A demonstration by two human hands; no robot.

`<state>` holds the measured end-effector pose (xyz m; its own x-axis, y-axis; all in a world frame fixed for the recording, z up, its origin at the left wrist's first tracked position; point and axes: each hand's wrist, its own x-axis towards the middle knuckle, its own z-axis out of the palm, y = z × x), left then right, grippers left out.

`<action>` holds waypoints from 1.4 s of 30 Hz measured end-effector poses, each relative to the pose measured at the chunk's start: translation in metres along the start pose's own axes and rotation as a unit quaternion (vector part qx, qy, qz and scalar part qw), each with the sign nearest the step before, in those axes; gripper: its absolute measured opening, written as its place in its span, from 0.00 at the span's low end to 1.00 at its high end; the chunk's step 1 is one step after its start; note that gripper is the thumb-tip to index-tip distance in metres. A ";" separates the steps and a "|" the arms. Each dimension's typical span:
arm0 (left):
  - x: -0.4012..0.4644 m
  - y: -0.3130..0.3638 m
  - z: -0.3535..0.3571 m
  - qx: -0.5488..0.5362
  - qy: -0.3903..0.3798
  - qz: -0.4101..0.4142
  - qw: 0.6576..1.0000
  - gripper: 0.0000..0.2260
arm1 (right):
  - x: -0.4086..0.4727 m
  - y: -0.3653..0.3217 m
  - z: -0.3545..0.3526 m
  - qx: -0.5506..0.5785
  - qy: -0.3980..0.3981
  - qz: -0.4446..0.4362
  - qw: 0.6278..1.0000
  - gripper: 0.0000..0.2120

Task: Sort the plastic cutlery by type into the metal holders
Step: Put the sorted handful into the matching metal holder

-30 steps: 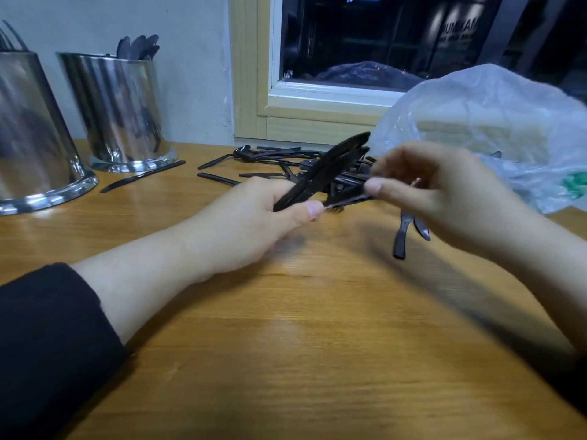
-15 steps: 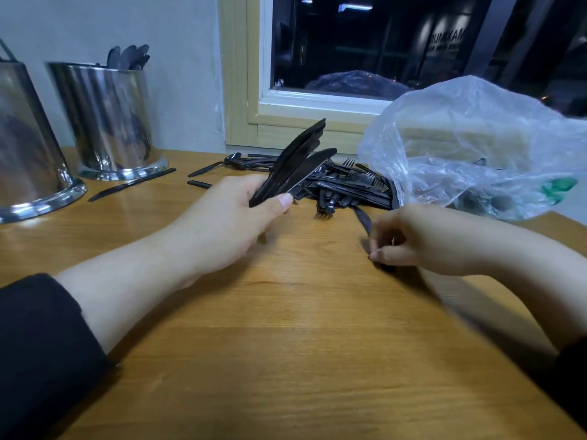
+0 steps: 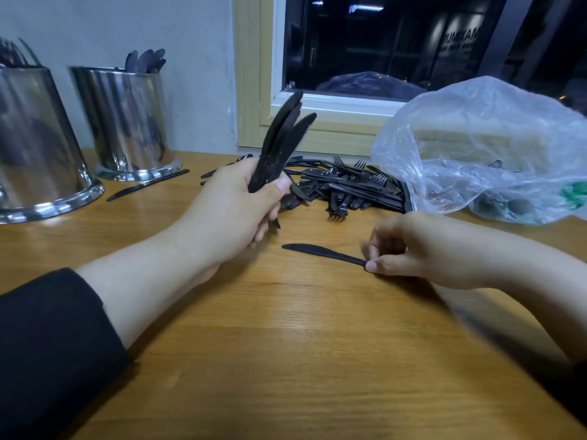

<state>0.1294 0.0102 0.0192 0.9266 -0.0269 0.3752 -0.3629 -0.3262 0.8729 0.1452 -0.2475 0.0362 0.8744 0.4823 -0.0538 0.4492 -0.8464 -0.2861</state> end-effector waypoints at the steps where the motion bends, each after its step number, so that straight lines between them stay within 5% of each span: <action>1: 0.000 0.000 -0.001 -0.014 0.003 -0.009 1.000 0.08 | -0.001 -0.002 0.000 -0.007 0.003 0.010 1.000 0.08; 8: -0.001 0.000 0.003 -0.145 0.020 -0.097 0.984 0.14 | -0.001 -0.018 0.006 -0.080 0.080 0.041 0.993 0.09; 14: -0.004 -0.001 0.018 -0.212 0.028 -0.146 0.966 0.19 | 0.005 -0.029 0.021 0.105 0.260 -0.032 0.959 0.08; 24: 0.003 0.004 0.056 -0.224 0.045 -0.116 0.967 0.10 | 0.020 -0.033 0.037 0.054 0.302 -0.142 0.941 0.06; 33: 0.009 0.002 0.047 -0.141 0.083 -0.093 0.982 0.18 | 0.048 0.028 0.008 -0.046 0.295 0.024 0.954 0.17; 42: 0.006 0.004 0.047 -0.150 0.031 -0.086 0.984 0.18 | 0.051 0.109 -0.012 -0.056 0.232 0.254 0.937 0.22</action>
<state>0.1378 -0.0358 0.0106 0.9726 0.0649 0.2232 -0.2219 -0.0278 0.9747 0.2414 -0.3180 0.0140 0.9545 -0.1170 0.2742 -0.0523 -0.9712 -0.2324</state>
